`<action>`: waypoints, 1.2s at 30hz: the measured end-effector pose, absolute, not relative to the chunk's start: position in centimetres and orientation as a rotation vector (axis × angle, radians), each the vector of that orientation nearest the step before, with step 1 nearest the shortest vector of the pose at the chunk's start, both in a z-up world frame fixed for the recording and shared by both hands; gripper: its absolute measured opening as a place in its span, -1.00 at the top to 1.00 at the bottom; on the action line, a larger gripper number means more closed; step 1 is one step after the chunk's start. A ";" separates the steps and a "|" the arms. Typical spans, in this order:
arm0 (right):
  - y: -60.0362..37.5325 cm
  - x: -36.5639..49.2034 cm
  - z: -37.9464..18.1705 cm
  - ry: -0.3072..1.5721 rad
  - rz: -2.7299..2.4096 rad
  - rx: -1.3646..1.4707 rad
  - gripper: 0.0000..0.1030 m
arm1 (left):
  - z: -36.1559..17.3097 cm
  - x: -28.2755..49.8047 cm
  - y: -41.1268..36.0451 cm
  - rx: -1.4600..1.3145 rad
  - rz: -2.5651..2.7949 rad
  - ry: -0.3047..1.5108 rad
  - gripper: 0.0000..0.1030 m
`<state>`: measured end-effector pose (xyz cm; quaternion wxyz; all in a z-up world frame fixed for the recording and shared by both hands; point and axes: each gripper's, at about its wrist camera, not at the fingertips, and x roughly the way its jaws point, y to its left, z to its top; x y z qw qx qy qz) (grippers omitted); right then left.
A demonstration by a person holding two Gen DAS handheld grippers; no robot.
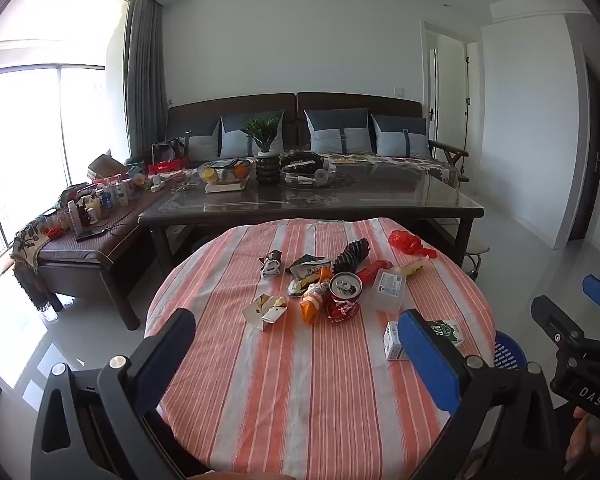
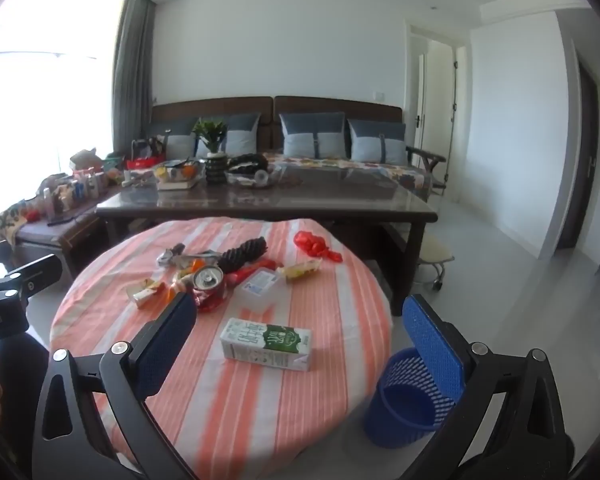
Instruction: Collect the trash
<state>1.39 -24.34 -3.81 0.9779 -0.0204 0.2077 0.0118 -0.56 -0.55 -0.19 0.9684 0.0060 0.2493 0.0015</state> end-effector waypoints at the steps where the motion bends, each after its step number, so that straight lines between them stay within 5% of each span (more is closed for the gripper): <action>1: -24.3 1.4 -3.8 0.416 0.023 -0.042 -0.99 | -0.2 -0.6 -0.6 0.013 0.003 0.504 -1.00; 36: -24.8 1.4 -3.7 0.414 0.026 -0.036 -0.99 | -0.6 -0.5 -0.9 0.023 0.001 0.505 -1.00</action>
